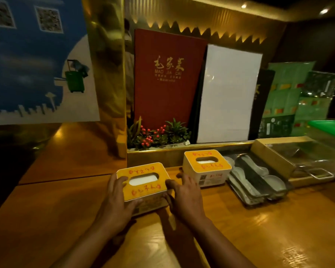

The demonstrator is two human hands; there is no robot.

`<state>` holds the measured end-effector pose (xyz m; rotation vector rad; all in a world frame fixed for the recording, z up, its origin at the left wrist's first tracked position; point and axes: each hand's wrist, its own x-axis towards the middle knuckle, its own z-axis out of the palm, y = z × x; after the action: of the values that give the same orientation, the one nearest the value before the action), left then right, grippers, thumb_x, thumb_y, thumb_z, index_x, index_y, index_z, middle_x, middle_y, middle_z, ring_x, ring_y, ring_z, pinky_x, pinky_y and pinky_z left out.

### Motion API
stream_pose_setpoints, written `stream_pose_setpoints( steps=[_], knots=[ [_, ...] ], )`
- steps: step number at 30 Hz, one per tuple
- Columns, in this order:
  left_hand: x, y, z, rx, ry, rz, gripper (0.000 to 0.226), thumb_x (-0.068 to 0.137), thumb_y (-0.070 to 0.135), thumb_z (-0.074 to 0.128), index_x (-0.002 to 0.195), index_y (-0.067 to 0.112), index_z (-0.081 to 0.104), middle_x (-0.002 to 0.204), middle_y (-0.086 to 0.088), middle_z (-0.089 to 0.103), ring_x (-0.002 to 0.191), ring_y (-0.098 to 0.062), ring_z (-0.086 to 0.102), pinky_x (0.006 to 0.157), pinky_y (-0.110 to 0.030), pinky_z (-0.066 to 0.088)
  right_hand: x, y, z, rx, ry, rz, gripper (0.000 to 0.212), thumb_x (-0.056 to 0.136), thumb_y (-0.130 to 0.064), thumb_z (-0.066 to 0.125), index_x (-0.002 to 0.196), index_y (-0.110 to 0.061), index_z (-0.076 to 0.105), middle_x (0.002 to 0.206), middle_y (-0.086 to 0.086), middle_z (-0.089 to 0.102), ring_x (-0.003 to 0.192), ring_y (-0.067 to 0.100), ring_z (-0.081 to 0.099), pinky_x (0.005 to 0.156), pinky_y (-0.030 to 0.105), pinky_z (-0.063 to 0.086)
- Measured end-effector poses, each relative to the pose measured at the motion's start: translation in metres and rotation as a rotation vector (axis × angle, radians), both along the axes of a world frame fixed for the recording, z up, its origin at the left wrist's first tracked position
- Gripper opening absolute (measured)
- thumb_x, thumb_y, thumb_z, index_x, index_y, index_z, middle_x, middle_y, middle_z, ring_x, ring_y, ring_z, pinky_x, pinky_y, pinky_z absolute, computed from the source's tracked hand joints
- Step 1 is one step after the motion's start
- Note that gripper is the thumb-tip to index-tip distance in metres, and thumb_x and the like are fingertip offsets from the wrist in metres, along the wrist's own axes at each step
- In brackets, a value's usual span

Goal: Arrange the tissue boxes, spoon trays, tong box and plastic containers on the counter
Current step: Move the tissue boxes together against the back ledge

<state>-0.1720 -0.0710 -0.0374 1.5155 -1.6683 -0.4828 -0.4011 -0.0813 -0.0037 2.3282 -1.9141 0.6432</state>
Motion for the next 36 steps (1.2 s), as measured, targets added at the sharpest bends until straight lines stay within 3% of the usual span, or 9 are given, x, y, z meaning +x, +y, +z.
stream_pose_setpoints(
  steps=[5,11,16,22,36],
  knots=[
    [-0.047,-0.027,0.008,-0.012,0.032,0.045,0.073,0.071,0.038,0.087,0.125,0.027,0.039,0.134,0.004,0.035,0.121,-0.018,0.048,0.081,-0.034,0.055,-0.043,-0.015,-0.001,-0.037,-0.002,-0.087,0.043,0.081,-0.050,0.071,0.119,-0.035,0.062,0.145,0.010,0.046,0.137,0.034,0.035,0.106,0.052,0.039],
    [-0.075,-0.051,0.010,0.026,-0.035,0.049,0.063,0.078,0.044,0.079,0.128,0.021,0.049,0.125,0.001,0.045,0.113,-0.014,0.050,0.087,-0.030,0.051,-0.070,-0.038,-0.005,-0.069,-0.019,-0.091,0.038,0.081,-0.050,0.070,0.113,-0.030,0.064,0.143,0.009,0.048,0.136,0.032,0.035,0.101,0.052,0.043],
    [-0.081,-0.061,0.011,0.050,-0.071,0.079,0.065,0.078,0.045,0.078,0.131,0.022,0.049,0.126,0.002,0.046,0.114,-0.015,0.050,0.090,-0.039,0.054,-0.077,-0.047,-0.009,-0.093,-0.027,-0.058,0.038,0.087,-0.050,0.064,0.119,-0.028,0.063,0.125,0.003,0.055,0.120,0.024,0.045,0.095,0.042,0.043],
    [-0.083,-0.071,0.012,0.062,-0.097,0.097,0.063,0.080,0.041,0.077,0.132,0.021,0.048,0.132,0.001,0.045,0.120,-0.016,0.048,0.091,-0.036,0.053,-0.080,-0.056,-0.007,-0.105,-0.038,-0.067,0.038,0.085,-0.053,0.064,0.116,-0.030,0.066,0.112,0.000,0.057,0.107,0.022,0.047,0.089,0.043,0.044],
    [-0.083,-0.083,0.015,0.113,-0.095,0.106,0.062,0.080,0.038,0.078,0.132,0.023,0.046,0.135,0.002,0.043,0.127,-0.017,0.046,0.096,-0.038,0.055,-0.078,-0.066,-0.002,-0.106,-0.048,-0.080,0.037,0.084,-0.054,0.067,0.115,-0.033,0.069,0.110,0.000,0.056,0.105,0.023,0.046,0.091,0.045,0.042]
  ],
)
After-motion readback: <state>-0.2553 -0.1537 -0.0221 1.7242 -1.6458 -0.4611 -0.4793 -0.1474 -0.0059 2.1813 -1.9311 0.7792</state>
